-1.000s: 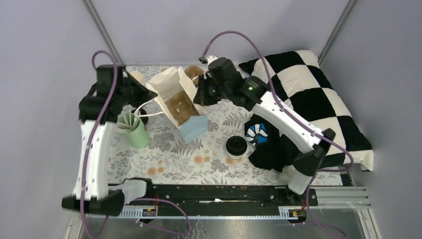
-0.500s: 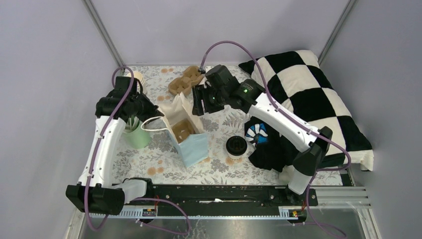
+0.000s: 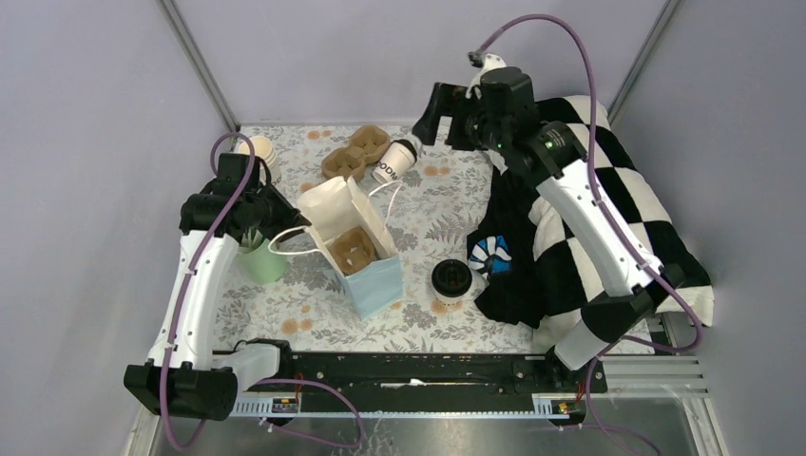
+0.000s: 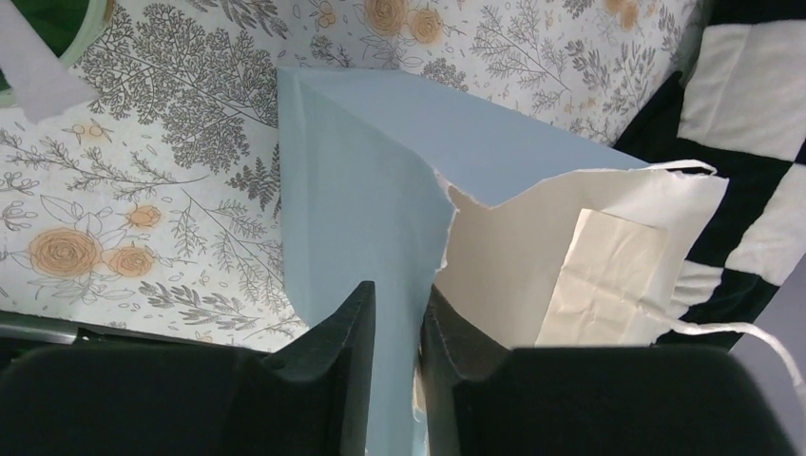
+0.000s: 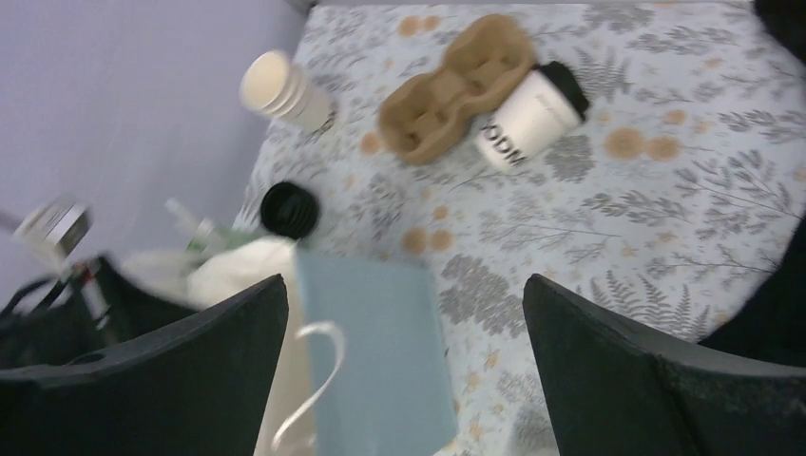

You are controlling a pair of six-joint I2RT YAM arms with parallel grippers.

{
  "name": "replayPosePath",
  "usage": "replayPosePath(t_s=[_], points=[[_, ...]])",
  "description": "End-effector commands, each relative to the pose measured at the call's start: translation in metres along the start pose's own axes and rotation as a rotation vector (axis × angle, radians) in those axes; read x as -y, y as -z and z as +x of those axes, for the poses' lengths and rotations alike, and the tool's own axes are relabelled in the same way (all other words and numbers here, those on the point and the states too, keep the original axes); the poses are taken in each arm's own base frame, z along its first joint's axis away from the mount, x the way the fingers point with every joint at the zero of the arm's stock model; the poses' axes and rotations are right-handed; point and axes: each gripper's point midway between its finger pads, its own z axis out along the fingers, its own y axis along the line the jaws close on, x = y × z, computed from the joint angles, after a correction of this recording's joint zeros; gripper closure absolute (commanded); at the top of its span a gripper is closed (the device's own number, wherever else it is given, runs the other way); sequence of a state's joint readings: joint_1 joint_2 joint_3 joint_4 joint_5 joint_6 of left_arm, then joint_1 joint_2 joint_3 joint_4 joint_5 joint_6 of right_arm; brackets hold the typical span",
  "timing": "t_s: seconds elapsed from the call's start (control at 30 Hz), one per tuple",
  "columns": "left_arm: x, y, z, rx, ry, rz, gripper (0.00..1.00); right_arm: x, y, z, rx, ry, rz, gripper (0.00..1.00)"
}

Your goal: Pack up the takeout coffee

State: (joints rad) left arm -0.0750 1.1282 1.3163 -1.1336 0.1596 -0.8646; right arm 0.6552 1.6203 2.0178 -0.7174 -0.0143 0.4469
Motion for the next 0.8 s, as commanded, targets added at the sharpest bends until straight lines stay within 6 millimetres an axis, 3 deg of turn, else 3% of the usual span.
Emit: replayPosePath(t_s=[0.0,0.23,0.37,0.53,0.77], points=[[0.003,0.016,-0.008,0.048,-0.029,0.005,0.67,0.057,-0.064,-0.005,0.068,-0.160,0.091,0.00],[0.009,0.046,-0.015,0.117,-0.100,0.037,0.27,0.099,-0.174,0.035,-0.024,-0.365,0.088,0.00],[0.021,0.069,-0.018,0.159,-0.161,0.107,0.10,0.118,-0.216,0.055,-0.023,-0.428,0.098,0.00],[0.042,0.090,-0.019,0.195,-0.235,0.226,0.02,0.145,-0.261,0.087,-0.040,-0.523,0.107,0.00],[0.053,0.101,-0.020,0.212,-0.282,0.281,0.01,0.157,-0.299,0.104,-0.028,-0.555,0.069,0.00]])
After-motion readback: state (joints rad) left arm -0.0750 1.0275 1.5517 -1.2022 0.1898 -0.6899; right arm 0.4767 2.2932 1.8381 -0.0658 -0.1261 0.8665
